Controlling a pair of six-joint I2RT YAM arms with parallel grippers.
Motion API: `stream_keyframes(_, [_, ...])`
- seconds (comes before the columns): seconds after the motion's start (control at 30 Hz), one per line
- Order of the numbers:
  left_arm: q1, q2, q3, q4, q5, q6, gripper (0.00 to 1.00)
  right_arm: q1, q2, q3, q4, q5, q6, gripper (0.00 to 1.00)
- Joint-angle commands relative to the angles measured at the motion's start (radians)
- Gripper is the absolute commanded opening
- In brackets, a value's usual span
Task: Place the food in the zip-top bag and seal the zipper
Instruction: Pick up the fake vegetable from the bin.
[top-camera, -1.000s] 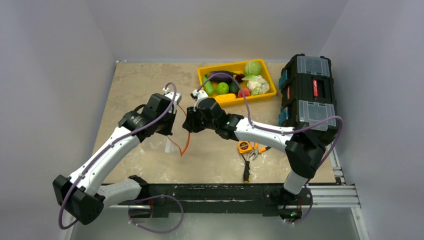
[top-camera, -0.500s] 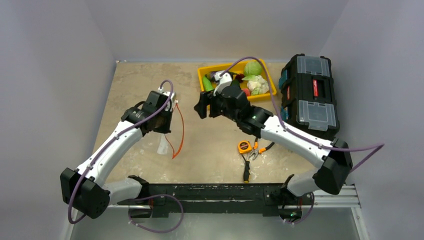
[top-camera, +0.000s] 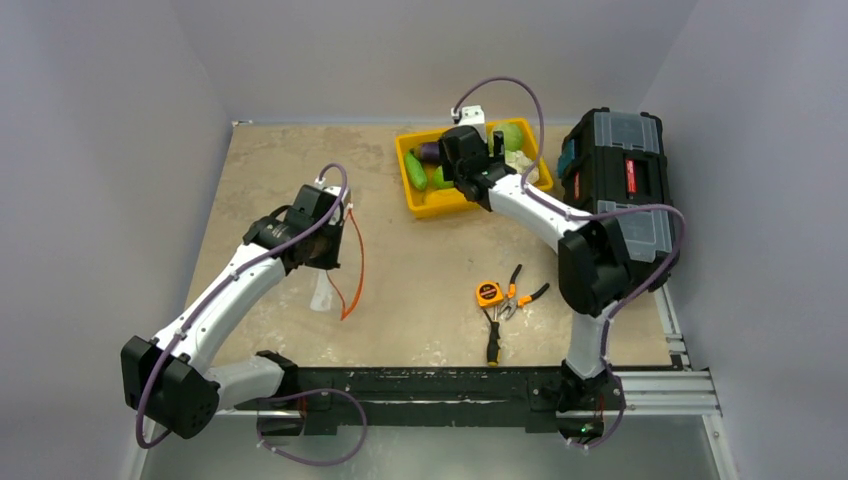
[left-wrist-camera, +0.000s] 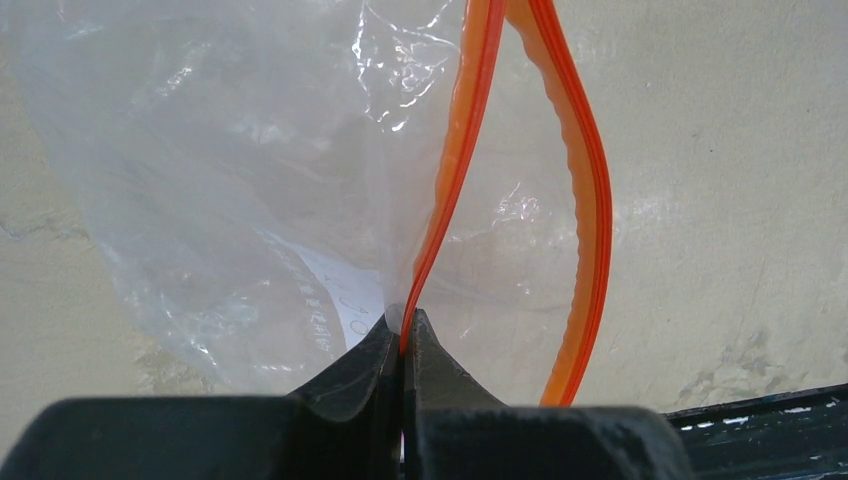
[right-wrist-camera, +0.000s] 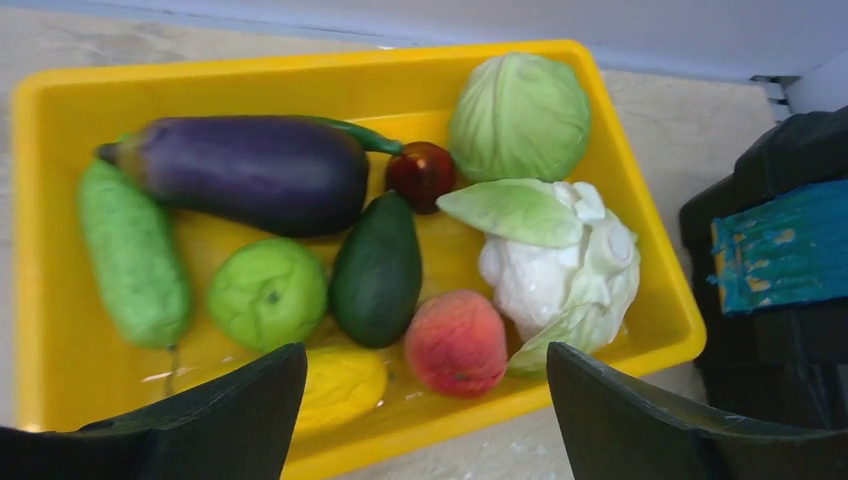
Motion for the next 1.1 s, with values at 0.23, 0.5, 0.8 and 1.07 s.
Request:
stream_keyframes(0.23, [0.006,-0.019,-0.004,0.024,0.007,0.000,0.00,-0.107,0.309,0.314,-0.101,0.216,-0.186,0.96])
stream_keyframes(0.5, [0.006,-0.010,-0.001,0.029,0.021,0.003,0.00,-0.140,0.423,0.358,-0.100,0.258,-0.192,0.94])
stream_keyframes(0.8, [0.006,-0.001,-0.001,0.027,0.027,0.005,0.00,-0.157,0.491,0.377,-0.050,0.306,-0.269,0.93])
stream_keyframes(1.07, [0.006,-0.002,-0.004,0.028,0.025,0.003,0.00,-0.158,0.506,0.409,-0.027,0.313,-0.320,0.66])
